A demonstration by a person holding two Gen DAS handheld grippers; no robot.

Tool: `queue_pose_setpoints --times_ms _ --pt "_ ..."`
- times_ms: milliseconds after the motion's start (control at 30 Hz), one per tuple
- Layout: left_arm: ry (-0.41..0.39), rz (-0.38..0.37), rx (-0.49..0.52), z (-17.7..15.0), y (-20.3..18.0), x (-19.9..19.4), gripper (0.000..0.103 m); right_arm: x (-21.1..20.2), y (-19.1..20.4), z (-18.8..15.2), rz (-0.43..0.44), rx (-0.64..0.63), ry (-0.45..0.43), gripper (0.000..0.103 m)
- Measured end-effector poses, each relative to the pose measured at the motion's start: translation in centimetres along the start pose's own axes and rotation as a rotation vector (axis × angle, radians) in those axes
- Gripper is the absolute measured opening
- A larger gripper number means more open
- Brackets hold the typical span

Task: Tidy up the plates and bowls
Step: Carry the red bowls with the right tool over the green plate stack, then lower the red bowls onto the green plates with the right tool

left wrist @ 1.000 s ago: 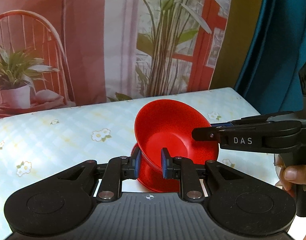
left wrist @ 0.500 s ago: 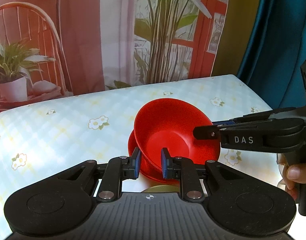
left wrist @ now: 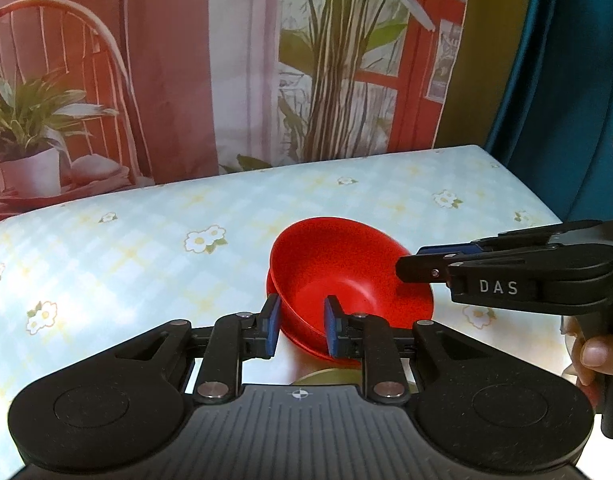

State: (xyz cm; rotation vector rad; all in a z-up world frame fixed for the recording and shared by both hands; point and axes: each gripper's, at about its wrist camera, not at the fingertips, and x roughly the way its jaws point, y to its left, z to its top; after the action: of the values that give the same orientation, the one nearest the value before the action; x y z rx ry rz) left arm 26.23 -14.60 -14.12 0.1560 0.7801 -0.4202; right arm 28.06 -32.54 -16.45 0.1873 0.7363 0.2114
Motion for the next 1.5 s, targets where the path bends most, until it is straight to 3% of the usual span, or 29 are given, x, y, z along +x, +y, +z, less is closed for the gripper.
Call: queue_pose_setpoints --times_ms 133,667,1500 --pt "0.009 -0.001 -0.012 -0.1 0.2 0.1 0.032 0.2 -0.1 -0.2 -0.001 0.008 -0.001 0.020" --pt "0.067 -0.025 -0.070 -0.1 0.8 1.5 0.033 1.6 -0.4 -1.1 0.003 0.037 0.022 0.021" --pt "0.120 -0.129 -0.197 -1.0 2.4 3.8 0.032 3.5 0.0 -2.1 -0.017 0.089 0.008 0.020"
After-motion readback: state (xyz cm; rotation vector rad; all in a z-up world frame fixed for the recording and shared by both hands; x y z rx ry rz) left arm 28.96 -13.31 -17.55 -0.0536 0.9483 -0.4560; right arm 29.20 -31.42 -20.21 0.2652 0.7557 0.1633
